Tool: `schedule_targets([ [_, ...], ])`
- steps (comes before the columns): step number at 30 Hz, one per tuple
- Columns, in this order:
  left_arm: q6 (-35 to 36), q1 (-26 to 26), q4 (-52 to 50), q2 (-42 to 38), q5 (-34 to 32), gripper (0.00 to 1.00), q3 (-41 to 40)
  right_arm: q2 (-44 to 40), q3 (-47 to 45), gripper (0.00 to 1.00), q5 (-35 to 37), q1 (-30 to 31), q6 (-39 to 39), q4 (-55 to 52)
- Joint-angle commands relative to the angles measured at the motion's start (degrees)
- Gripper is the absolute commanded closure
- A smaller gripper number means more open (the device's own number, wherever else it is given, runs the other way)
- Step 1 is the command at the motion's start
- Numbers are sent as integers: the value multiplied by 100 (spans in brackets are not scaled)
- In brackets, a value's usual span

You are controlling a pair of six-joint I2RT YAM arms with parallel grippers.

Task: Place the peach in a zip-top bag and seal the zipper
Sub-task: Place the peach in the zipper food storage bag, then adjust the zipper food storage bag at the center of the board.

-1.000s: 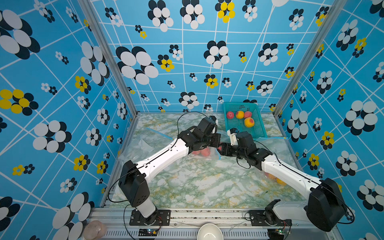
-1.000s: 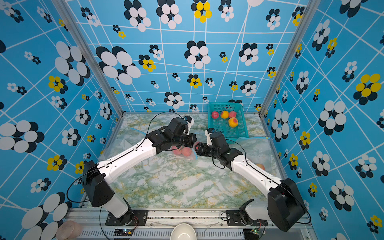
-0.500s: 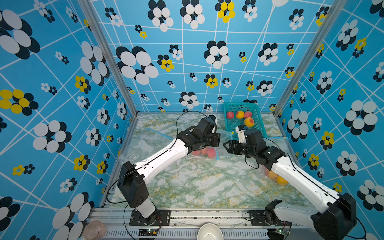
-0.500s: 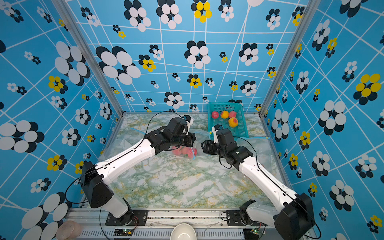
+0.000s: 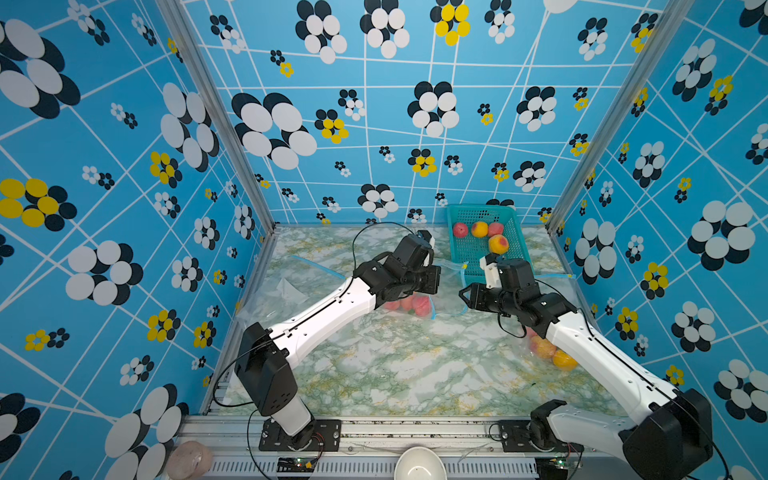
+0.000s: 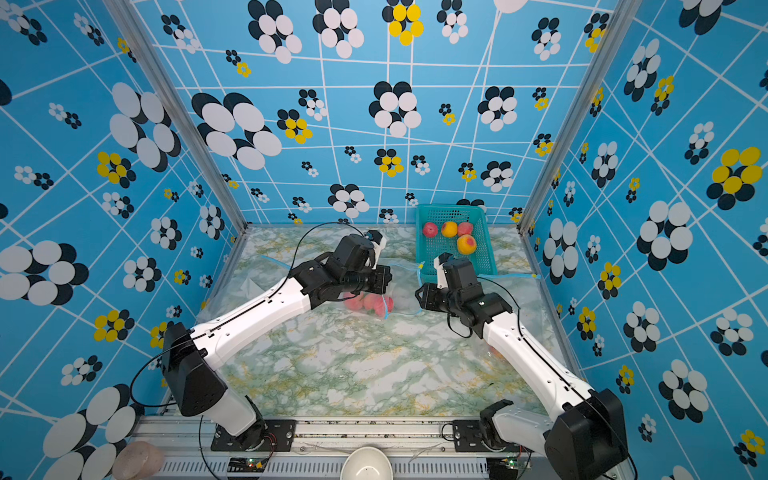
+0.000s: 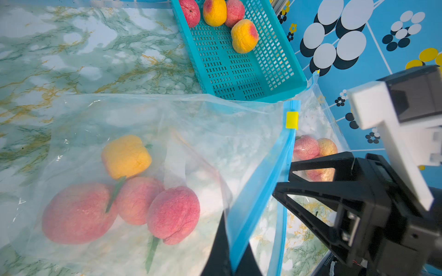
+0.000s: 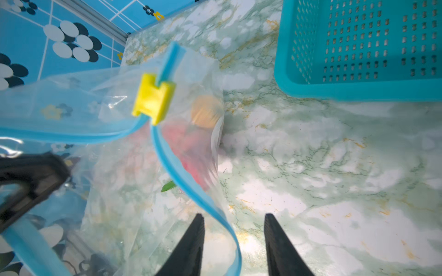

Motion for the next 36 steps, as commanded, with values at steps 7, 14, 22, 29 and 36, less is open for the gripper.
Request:
schedule_targets([
  [7,240,-133,-265,-170,55,100,227,114,572,87,-358,47,-4,397],
  [14,383,-286,-367,-327,39,100,434,324,1385,98,-717,42,-58,156],
  [22,695,-366,-318,-613,355,97,361,707,1837,100,-953,31,-346,-133],
  [29,1218,-355,-227,-1011,874,76,349,782,2060,100,-1237,-31,-544,-304],
  [36,1340,-156,-259,-1120,1534,71,764,765,2371,100,-1723,-181,-904,-640],
])
